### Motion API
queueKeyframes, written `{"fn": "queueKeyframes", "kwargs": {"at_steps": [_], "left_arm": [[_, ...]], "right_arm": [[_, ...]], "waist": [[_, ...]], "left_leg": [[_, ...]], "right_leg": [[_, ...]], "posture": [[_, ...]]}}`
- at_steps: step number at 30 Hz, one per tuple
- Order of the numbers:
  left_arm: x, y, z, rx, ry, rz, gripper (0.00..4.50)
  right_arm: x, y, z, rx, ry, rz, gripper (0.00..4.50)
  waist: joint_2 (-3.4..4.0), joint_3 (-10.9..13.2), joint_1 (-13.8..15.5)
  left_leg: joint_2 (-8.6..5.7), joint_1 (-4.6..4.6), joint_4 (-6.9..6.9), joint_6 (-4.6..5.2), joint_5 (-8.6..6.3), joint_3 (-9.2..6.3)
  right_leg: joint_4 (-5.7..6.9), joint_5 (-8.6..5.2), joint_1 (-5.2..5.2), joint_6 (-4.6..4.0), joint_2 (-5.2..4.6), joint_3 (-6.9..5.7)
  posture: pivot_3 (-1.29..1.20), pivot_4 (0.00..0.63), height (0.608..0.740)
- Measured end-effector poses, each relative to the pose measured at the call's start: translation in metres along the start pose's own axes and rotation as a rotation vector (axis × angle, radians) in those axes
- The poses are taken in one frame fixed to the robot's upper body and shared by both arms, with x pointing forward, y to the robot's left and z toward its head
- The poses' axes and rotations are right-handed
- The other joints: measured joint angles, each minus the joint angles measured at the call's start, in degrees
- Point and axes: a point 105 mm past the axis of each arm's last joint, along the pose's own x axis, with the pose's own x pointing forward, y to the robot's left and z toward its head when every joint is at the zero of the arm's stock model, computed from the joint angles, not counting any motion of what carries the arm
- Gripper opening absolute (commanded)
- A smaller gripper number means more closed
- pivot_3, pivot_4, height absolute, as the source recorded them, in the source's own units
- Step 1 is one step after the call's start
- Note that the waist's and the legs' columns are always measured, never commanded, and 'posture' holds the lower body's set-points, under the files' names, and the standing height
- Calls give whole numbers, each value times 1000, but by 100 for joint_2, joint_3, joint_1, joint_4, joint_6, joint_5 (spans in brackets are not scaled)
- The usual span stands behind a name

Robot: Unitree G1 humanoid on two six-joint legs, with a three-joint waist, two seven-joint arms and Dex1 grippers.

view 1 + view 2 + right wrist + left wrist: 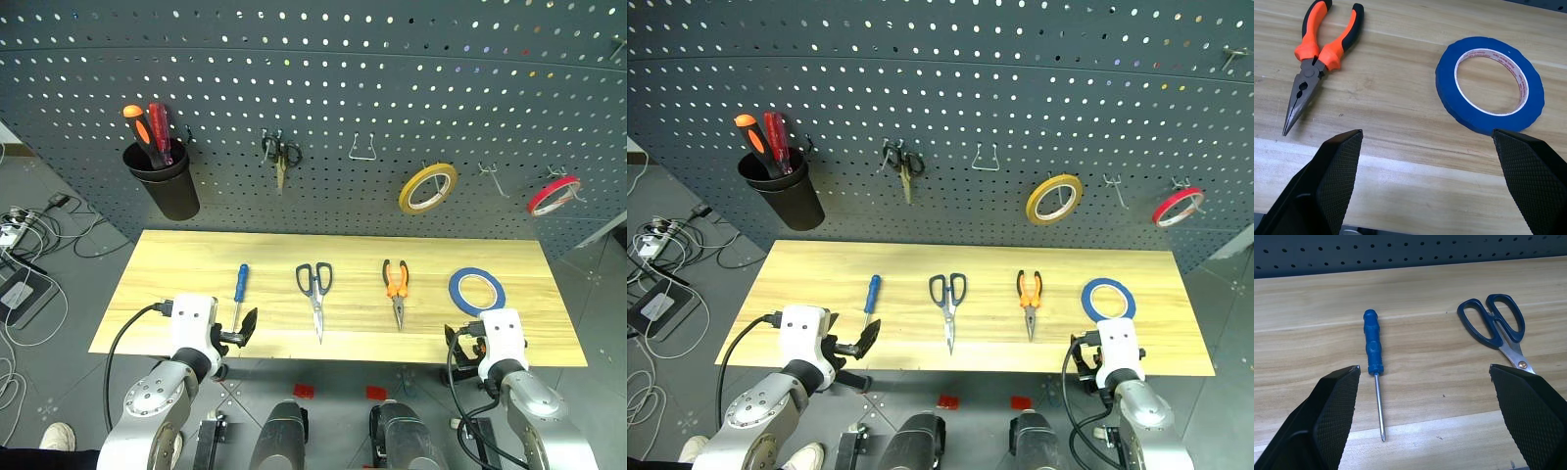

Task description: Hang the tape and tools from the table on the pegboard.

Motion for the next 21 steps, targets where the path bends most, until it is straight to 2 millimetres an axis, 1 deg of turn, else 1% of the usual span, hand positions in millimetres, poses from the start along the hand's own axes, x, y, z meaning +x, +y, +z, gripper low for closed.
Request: {"fn": "queueKeyframes", "kwargs": {"at_steps": [17, 21], "left_arm": [[-2, 1, -3, -5, 9, 10, 4458], [-3, 2, -4, -6, 11, 18, 4458]], "right_arm": [[-1, 0, -1, -16, 5, 18, 4500], [-1, -1, -1, -20, 7, 18, 4500]], "waist": [[-1, 45, 1], [-2, 59, 1]], "left_leg": [[1, 0, -1, 0, 0, -1], [2, -1, -1, 0, 0, -3]], "right_leg": [[-1, 0, 0, 0, 0, 2], [-1, 0, 0, 0, 0, 3]], "posture": [[139, 273, 740], [140, 286, 740]]}}
